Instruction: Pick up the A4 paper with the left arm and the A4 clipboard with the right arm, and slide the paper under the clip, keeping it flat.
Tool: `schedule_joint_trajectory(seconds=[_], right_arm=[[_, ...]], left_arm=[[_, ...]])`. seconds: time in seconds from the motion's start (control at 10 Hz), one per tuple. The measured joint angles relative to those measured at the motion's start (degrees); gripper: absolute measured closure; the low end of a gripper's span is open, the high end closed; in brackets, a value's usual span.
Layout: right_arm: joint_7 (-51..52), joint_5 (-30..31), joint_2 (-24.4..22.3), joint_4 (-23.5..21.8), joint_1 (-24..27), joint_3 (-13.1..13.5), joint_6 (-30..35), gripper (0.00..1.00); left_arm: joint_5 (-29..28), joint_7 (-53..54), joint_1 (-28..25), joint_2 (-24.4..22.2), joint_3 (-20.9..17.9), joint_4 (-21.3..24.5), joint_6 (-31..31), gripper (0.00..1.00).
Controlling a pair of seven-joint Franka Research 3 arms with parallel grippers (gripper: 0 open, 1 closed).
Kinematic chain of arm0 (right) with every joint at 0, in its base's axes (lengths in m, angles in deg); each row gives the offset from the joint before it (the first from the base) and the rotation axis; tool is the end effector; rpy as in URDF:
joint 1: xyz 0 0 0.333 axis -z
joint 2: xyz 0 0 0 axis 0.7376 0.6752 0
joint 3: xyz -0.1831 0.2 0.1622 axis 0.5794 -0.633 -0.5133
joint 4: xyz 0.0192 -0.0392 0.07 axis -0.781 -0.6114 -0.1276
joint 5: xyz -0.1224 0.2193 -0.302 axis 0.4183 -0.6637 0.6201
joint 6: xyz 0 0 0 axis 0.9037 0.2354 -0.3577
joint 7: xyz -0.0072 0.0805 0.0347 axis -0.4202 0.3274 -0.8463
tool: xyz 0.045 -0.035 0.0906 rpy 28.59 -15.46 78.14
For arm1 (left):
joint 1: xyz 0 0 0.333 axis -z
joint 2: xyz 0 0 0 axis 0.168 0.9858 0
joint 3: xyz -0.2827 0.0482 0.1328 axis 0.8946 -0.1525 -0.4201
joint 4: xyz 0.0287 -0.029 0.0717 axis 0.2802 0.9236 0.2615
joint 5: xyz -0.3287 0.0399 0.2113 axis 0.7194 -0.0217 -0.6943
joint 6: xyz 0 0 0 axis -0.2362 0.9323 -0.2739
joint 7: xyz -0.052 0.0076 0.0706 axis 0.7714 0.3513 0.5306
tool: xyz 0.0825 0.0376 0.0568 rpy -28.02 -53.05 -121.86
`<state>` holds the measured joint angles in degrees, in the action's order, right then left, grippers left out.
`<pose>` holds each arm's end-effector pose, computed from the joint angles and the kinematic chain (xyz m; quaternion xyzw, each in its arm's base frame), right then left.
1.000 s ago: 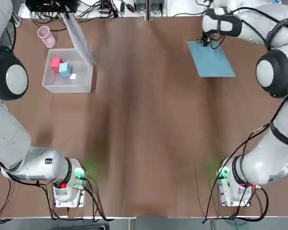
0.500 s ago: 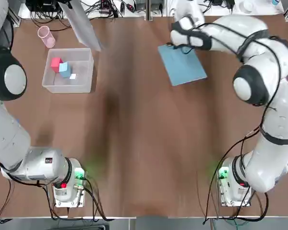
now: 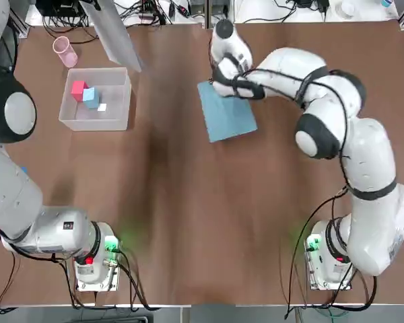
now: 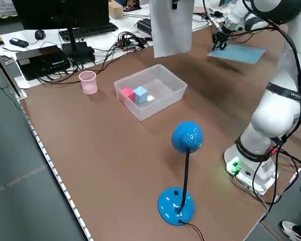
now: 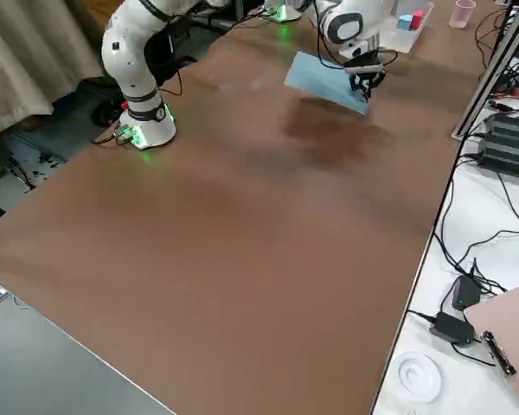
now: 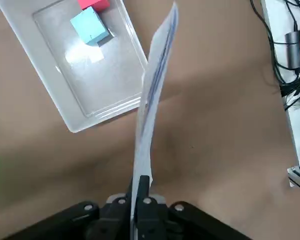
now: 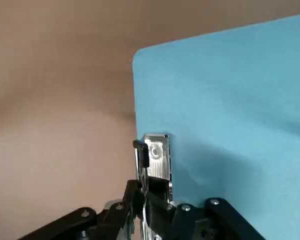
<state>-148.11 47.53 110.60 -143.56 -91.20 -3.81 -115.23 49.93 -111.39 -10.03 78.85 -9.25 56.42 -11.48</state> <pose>0.5892 0.4968 0.2294 -0.7473 0.6462 -0.1124 0.1067 0.6236 -0.0790 0.5974 0.8354 0.5451 -0.0384 0.0591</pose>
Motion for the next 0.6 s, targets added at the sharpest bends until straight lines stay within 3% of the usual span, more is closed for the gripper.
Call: schedule_joint_trajectory(seconds=[0.3,0.6], right_arm=[[-8.36,1.37,6.43,7.09,-3.10,0.54,-0.06,0.96],[-11.27,1.39,9.65,9.09,-6.87,3.37,-1.31,0.96]], left_arm=[[0.00,-0.02,0.09,0.00,0.02,0.02,0.00,0.99],[0.00,-0.02,0.10,0.00,0.03,0.03,0.00,0.99]])
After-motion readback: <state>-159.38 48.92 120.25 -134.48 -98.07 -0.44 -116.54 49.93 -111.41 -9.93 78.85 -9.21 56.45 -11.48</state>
